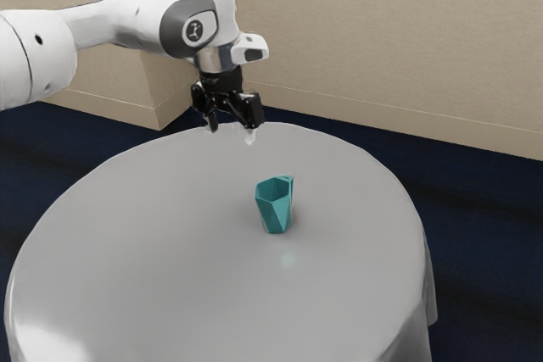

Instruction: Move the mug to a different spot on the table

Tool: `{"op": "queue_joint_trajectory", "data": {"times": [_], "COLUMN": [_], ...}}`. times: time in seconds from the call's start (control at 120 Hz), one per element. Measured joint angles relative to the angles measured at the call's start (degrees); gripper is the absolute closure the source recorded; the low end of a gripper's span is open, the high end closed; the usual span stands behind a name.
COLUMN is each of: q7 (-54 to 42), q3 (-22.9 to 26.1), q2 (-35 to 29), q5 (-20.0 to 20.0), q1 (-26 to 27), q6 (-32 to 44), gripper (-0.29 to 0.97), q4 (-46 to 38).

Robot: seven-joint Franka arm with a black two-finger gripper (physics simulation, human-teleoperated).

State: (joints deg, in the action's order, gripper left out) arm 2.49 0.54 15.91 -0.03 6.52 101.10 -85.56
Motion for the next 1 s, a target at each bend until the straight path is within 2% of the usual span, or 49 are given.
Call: {"op": "queue_joint_trajectory", "data": {"times": [0.15,0.342,0.542,0.658,0.833,1.0], "q7": [3.12,6.45,8.78,8.81,6.66,4.67], "q3": [0.52,2.22,2.59,2.58,5.66,6.48], "q2": [7.99,16.10,19.71,22.74,28.15,29.44], "q5": [-0.77,-0.81,-0.76,-0.59,3.06,4.09], "q1": [1.19,1.22,0.88,-0.08,-2.18,-3.34], "q6": [4.97,7.79,8.90,9.18,9.18,8.86], "gripper": [0.00,0.00,0.00,0.00,0.00,0.00], "q4": [4.81,11.08,11.71,14.85,20.85,21.68]}}
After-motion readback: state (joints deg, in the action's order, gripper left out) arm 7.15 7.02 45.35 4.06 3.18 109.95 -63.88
